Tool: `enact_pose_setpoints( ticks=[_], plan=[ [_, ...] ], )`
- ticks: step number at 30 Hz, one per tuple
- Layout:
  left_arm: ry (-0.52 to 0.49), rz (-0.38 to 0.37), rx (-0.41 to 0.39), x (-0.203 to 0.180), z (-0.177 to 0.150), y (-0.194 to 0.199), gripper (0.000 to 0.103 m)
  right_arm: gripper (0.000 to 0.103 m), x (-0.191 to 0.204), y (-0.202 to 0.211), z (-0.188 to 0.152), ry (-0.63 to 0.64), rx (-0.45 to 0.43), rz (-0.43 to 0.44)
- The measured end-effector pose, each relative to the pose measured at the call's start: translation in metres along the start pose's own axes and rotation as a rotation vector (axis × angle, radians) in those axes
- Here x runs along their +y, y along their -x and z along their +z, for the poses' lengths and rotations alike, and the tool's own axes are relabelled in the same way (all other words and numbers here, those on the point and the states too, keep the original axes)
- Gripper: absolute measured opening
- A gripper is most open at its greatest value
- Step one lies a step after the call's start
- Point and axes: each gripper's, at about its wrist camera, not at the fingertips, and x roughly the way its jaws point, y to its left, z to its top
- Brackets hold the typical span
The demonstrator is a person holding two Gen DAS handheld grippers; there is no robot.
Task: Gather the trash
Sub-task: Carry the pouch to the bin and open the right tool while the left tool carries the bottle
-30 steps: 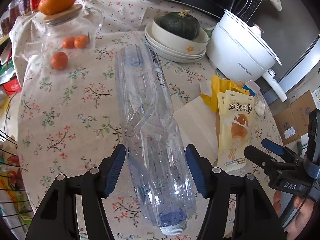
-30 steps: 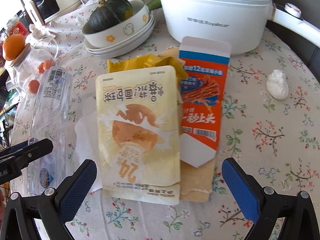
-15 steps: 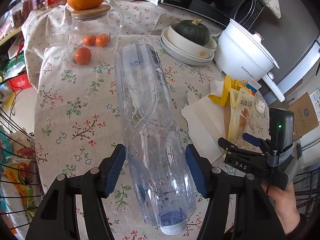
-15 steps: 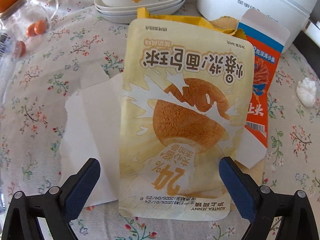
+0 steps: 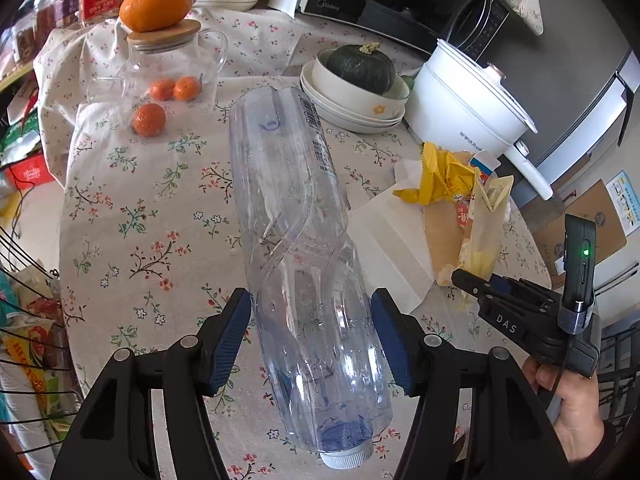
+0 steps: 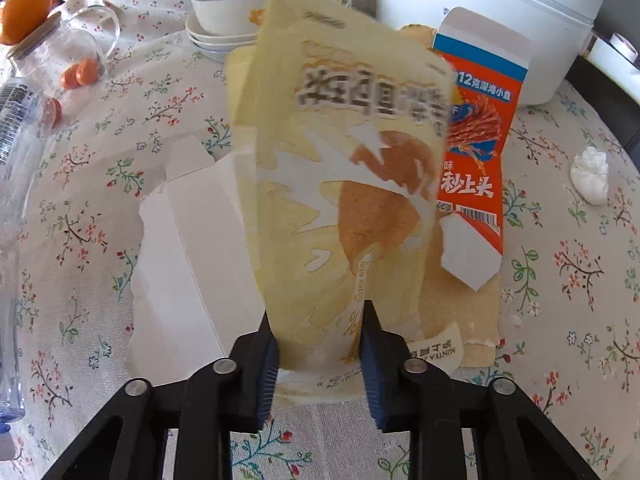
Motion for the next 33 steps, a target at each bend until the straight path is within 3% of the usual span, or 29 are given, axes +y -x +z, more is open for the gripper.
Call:
enact_pose_setpoints(
  ticks=[9, 21, 33],
  plan=[
    [-0.037, -0.028, -0.021, -0.021, -0.006, 0.01, 0.065, 0.026, -0.022, 0.039, -0.01, -0.069, -0.047, 0.099],
    [-0.116, -0.091, -0.038, -0.07, -0.016, 0.018, 0.065, 0.026, -0.067, 0.088, -0.033, -0.124, -0.085, 0.098],
    [-0.229, -0.203, -0.029, -0.136, -0.033, 0.014, 0.065, 0.026, -0.129, 0.124, -0.075, -0.224, -0.097, 0.072]
  ],
)
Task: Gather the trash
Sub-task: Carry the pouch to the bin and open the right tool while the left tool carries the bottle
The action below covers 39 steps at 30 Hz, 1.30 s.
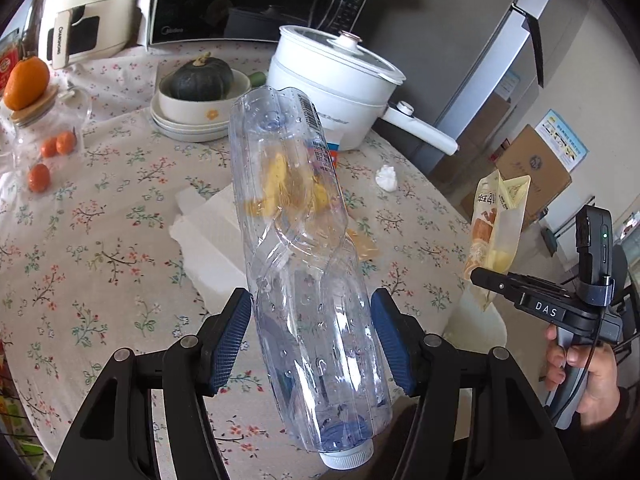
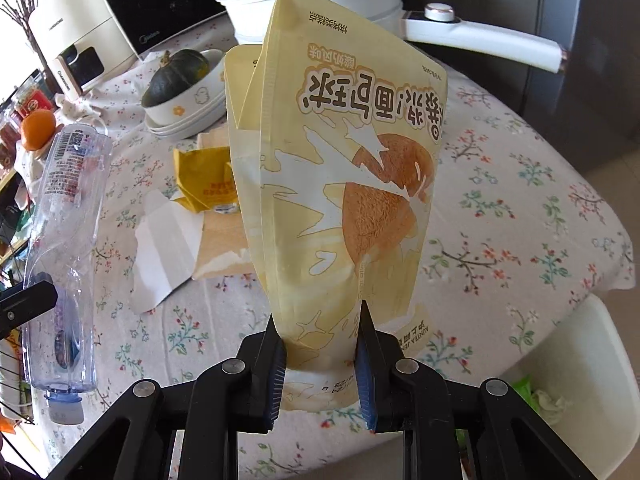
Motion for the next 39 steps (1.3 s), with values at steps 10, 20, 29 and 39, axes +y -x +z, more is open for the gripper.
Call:
enact_pose_setpoints(
  ticks=[10, 20, 29, 39],
  plan=[
    [-0.072, -0.04, 0.015, -0.041, -0.006, -0.018, 0.065, 0.027, -0.069, 0.022, -0.029, -0.092, 0.025, -0.081],
    [-0.119, -0.07, 0.012, -0.075, -0.006, -0.027, 0.065, 0.027, -0.143, 0.013, -0.071, -0.205, 0.12, -0.142],
    [-0.181, -0.122, 0.003, -0.123, -0.011, -0.033, 0.065, 0.032, -0.187, -0.002, -0.099, -0.318, 0.197, -0.134],
    [-0.282, -0.163, 0.039, -0.194, -0.03, -0.077, 0.065, 0.064, -0.214, 0.018, -0.113, -0.39, 0.199, -0.123]
  ],
)
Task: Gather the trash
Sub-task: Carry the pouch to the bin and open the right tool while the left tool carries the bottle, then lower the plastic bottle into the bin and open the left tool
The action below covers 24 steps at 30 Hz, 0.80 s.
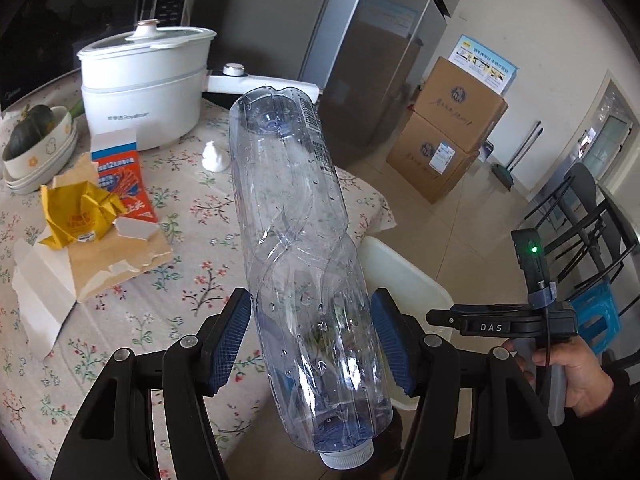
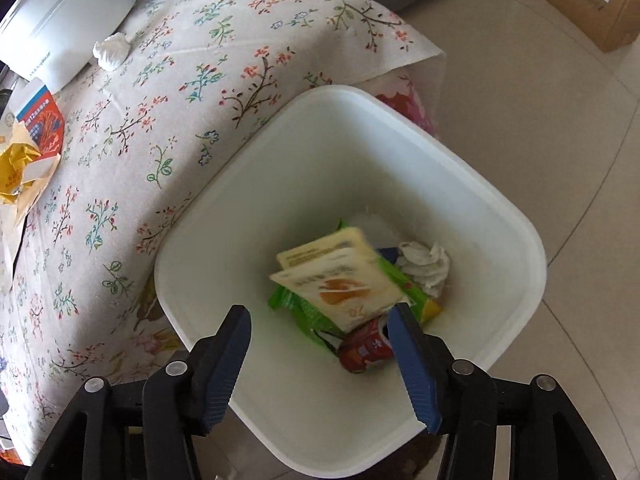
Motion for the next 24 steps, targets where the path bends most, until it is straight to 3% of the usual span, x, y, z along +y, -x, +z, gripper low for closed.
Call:
enact_pose_setpoints(
  ticks=[10, 21, 24],
  plan=[
    [-0.055, -0.094, 0.0, -0.062, -0.009, -0.08, 0.065, 0.065, -0.048, 0.028, -0.004, -0.035, -0.061, -0.036],
    [-0.132, -0.055, 0.015, -0.086, -0.019, -0.128, 0.066, 0.065, -0.07, 0.036, -0.007, -0.064, -0.068, -0.043],
    [-0.128, -0.081, 0.032, -0.08, -0.019, -0.133, 0.067, 0.065, -0.071, 0.036, -0.008, -0.063, -0.067, -0.045]
  ],
)
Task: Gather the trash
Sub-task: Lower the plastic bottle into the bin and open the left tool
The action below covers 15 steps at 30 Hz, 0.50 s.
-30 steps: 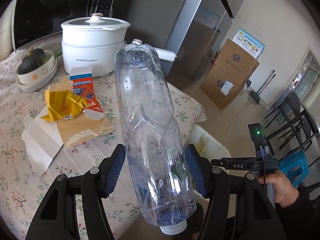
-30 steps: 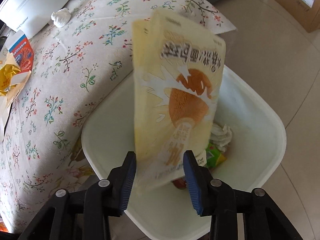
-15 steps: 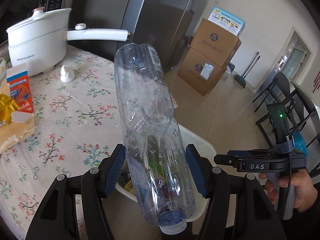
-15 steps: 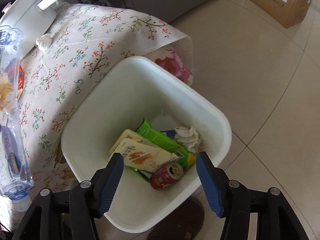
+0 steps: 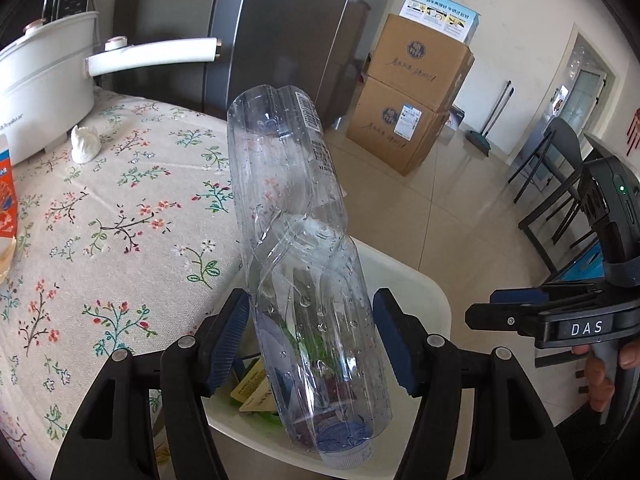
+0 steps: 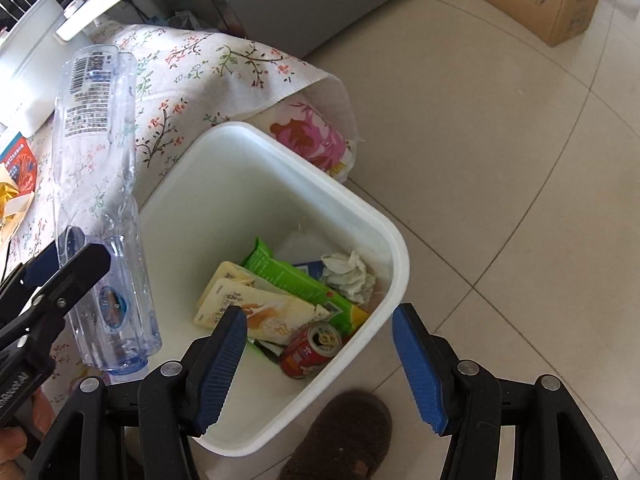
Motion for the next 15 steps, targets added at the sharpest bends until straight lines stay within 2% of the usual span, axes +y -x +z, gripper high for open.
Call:
enact_pose_setpoints(
  ticks=[1, 4, 15],
  plan=[
    [0.012, -0.004, 0.016, 0.003, 0.0, -0.001, 0.069, 0.065, 0.0, 0.0, 0.0, 0.0, 0.0, -0.001],
    [0.027, 0.02, 0.019, 0.009, -0.001, 0.005, 0.085, 0.066, 0.002, 0.001, -0.001, 0.005, -0.001, -0.004],
    [0.049, 0.105, 0.002, 0.04, -0.003, 0.053, 0.087, 0.068, 0.018, 0.004, 0.002, 0.04, -0.012, -0.01]
  ],
)
